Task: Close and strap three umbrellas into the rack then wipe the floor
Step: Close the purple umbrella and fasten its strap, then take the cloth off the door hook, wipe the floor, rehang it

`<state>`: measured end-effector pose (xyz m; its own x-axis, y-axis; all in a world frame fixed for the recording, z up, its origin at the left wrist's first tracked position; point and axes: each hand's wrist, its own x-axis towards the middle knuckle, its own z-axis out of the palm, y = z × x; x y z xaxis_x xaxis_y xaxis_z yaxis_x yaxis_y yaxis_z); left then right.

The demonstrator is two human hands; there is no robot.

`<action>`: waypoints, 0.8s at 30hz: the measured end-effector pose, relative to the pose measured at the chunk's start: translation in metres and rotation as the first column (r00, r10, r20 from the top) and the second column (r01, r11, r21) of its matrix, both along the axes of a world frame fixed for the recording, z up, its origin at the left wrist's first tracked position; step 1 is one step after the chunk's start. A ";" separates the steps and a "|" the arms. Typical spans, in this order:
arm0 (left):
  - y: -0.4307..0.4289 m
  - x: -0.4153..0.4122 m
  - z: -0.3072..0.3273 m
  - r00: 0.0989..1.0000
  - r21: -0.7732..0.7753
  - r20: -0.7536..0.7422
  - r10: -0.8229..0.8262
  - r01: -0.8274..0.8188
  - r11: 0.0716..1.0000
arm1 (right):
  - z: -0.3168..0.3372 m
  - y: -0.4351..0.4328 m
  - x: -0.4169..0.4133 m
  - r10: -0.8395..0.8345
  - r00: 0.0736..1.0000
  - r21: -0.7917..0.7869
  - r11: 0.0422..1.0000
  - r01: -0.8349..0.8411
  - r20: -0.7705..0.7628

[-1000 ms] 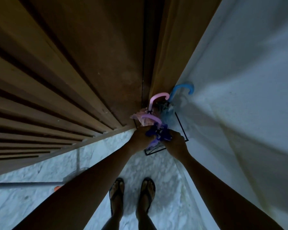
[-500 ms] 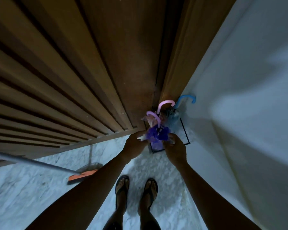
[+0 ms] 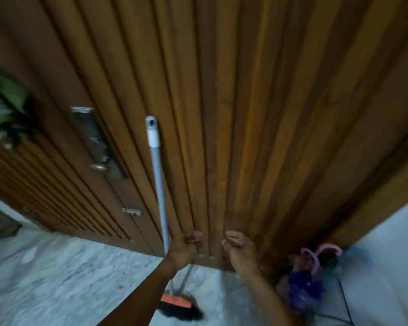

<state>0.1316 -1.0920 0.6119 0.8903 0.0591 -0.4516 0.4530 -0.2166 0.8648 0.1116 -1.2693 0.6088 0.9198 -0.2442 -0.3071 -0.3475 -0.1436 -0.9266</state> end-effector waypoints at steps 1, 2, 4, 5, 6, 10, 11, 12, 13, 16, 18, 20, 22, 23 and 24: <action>0.027 -0.004 0.013 0.999 -0.010 0.021 0.025 -0.025 1.000 | 0.009 0.027 0.005 0.027 0.999 0.003 1.000 -0.027 0.021; 0.055 -0.010 0.026 0.999 -0.037 0.019 0.049 -0.048 0.998 | 0.015 0.054 0.007 0.068 0.997 0.001 0.998 -0.068 0.046; 0.117 -0.017 0.044 0.994 -0.059 0.064 0.090 -0.087 0.994 | 0.029 0.111 0.013 0.095 0.990 -0.020 0.995 -0.093 0.101; 0.150 -0.018 0.048 0.992 -0.061 0.090 0.091 -0.085 0.994 | 0.030 0.140 0.017 0.084 0.986 -0.003 0.996 -0.085 0.141; 0.183 -0.021 0.057 0.989 -0.073 0.130 0.065 -0.056 0.996 | 0.027 0.170 0.020 0.068 0.979 0.037 0.996 -0.077 0.190; 0.302 -0.030 0.090 0.966 0.048 0.256 0.045 -0.060 0.997 | 0.061 0.277 0.011 0.183 0.973 -0.007 0.983 -0.184 0.137; 0.327 -0.033 0.100 0.968 0.082 0.251 0.030 -0.052 0.995 | 0.072 0.299 0.008 0.237 0.966 -0.003 0.971 -0.238 0.103; 0.346 -0.032 0.113 0.965 0.101 0.255 0.064 -0.093 0.991 | 0.085 0.319 0.008 0.241 0.965 0.029 0.969 -0.245 0.107; 0.365 -0.030 0.125 0.957 0.148 0.282 0.070 -0.115 0.982 | 0.098 0.339 0.010 0.226 0.968 0.041 0.972 -0.232 0.109; 0.405 -0.012 0.166 0.911 0.203 0.412 0.008 -0.100 0.974 | 0.150 0.386 0.014 0.257 0.957 0.096 0.958 -0.271 0.134; 0.420 0.008 0.193 0.875 0.236 0.484 -0.032 -0.095 0.967 | 0.179 0.406 0.021 0.254 0.950 0.067 0.961 -0.270 0.181; 0.428 0.029 0.218 0.837 0.223 0.548 0.005 -0.151 0.963 | 0.203 0.419 0.034 0.248 0.931 -0.003 0.967 -0.256 0.266; 0.435 0.051 0.242 0.780 0.213 0.626 0.016 -0.190 0.958 | 0.225 0.432 0.052 0.261 0.905 -0.070 0.965 -0.252 0.336; 0.440 0.061 0.252 0.752 0.220 0.659 0.024 -0.224 0.949 | 0.235 0.438 0.063 0.265 0.892 -0.083 0.964 -0.252 0.366; 0.446 0.070 0.261 0.724 0.228 0.689 0.032 -0.259 0.939 | 0.245 0.443 0.075 0.266 0.878 -0.092 0.964 -0.250 0.398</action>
<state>0.2019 -0.6461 0.8730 0.9180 0.2394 0.3160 -0.1687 -0.4855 0.8578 0.1871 -0.8258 0.8541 0.9940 0.0152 0.1086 0.1094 -0.2131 -0.9709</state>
